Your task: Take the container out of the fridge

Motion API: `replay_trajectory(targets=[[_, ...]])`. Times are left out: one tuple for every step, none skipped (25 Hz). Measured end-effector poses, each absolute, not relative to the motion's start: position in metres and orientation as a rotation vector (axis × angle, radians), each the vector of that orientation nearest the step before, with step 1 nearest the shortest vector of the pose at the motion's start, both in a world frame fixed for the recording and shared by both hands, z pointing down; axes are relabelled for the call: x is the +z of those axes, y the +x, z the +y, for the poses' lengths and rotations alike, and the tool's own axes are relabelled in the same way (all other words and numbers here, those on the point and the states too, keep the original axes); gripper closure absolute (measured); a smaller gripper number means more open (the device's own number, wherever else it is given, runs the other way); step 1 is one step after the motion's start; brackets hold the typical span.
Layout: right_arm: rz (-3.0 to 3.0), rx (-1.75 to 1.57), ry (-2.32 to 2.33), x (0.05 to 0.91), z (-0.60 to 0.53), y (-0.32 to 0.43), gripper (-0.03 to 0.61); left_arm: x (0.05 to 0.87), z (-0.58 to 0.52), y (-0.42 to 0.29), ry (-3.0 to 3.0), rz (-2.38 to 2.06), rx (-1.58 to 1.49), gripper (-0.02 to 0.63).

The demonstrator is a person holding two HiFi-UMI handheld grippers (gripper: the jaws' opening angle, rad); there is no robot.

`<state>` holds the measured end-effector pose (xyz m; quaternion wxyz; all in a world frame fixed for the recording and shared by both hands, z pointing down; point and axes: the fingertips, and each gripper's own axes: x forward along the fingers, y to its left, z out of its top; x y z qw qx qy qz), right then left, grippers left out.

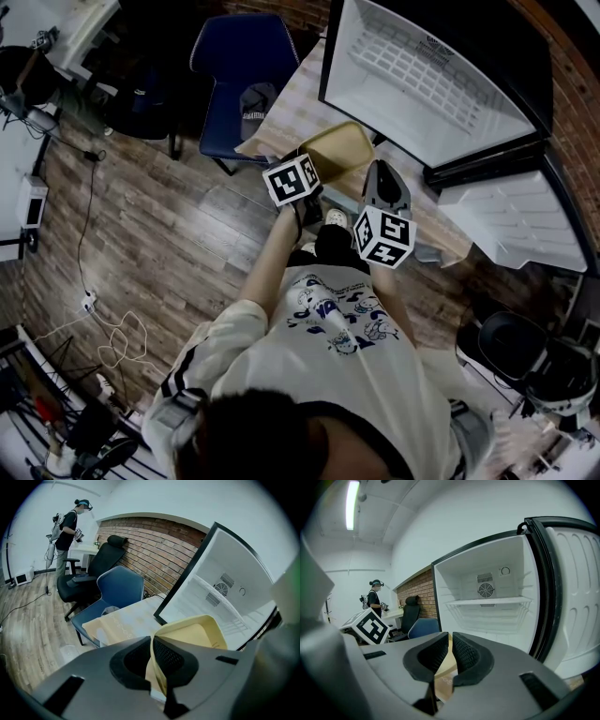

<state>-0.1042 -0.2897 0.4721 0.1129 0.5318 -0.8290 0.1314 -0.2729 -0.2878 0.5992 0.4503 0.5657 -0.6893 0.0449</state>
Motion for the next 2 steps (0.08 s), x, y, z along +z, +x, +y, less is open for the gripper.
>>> replay_trajectory(targets=[[-2.432, 0.385, 1.561, 0.4719, -0.2897, -0.1038, 0.531, 0.5989, -0.2880, -0.2725, 1.400, -1.704, 0.113, 0.583], [-2.432, 0.385, 1.562, 0.4718, -0.2896, -0.1035, 0.531, 0.5987, -0.2881, -0.2720, 1.402, -1.705, 0.114, 0.583]])
